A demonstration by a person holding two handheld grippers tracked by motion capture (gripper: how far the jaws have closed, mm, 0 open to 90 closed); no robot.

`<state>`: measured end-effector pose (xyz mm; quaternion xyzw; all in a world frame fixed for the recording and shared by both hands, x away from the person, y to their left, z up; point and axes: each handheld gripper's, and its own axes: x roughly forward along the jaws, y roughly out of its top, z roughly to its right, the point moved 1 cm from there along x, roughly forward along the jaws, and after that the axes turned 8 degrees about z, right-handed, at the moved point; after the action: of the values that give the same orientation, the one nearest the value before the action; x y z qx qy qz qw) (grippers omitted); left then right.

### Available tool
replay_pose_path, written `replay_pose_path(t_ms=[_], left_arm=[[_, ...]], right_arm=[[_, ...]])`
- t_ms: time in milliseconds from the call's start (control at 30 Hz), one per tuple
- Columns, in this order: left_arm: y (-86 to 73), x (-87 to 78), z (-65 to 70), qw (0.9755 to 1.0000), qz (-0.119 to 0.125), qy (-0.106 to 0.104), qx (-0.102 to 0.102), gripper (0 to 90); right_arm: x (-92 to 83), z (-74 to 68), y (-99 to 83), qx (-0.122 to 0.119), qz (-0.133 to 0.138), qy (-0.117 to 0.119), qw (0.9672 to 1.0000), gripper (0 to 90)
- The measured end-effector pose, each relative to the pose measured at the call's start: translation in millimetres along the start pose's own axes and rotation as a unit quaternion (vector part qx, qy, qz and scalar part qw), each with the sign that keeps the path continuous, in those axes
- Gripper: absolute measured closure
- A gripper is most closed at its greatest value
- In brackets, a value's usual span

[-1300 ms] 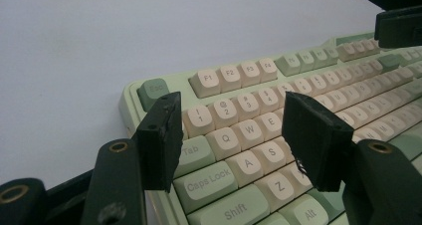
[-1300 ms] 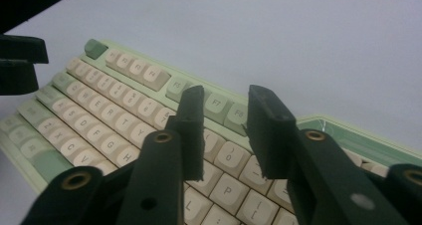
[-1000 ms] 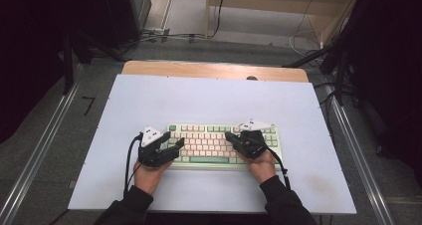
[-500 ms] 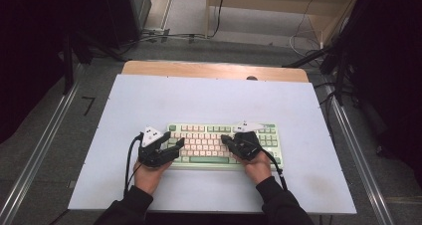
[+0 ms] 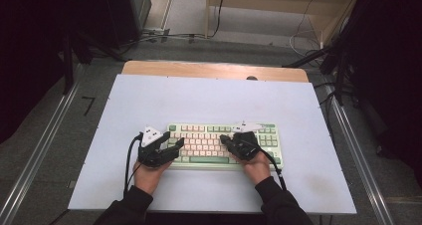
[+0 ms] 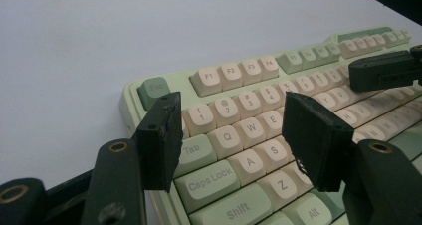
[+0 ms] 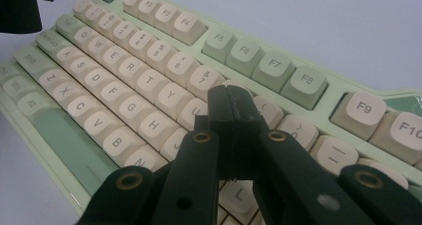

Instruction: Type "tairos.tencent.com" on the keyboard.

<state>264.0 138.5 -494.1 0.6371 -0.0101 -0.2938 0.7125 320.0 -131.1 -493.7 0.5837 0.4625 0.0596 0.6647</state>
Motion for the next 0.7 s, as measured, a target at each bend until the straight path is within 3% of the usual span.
replay_pose_path(t_ms=[467,600,700], left_arm=[[0.0,0.1,0.0,1.0000,0.000,0.000,0.000,41.6],[-0.1,0.2,-0.1,1.0000,0.000,0.000,0.000,41.6],[-0.1,0.6,0.3,1.0000,-0.001,0.000,0.000,41.5]], right_arm=[[0.9,-0.1,-0.3,-0.002,-0.001,0.002,1.0000,87.5],[1.8,0.5,0.3,-0.002,-0.015,-0.002,0.9999,87.6],[-2.8,0.4,2.6,-0.001,-0.001,0.000,1.0000,87.5]])
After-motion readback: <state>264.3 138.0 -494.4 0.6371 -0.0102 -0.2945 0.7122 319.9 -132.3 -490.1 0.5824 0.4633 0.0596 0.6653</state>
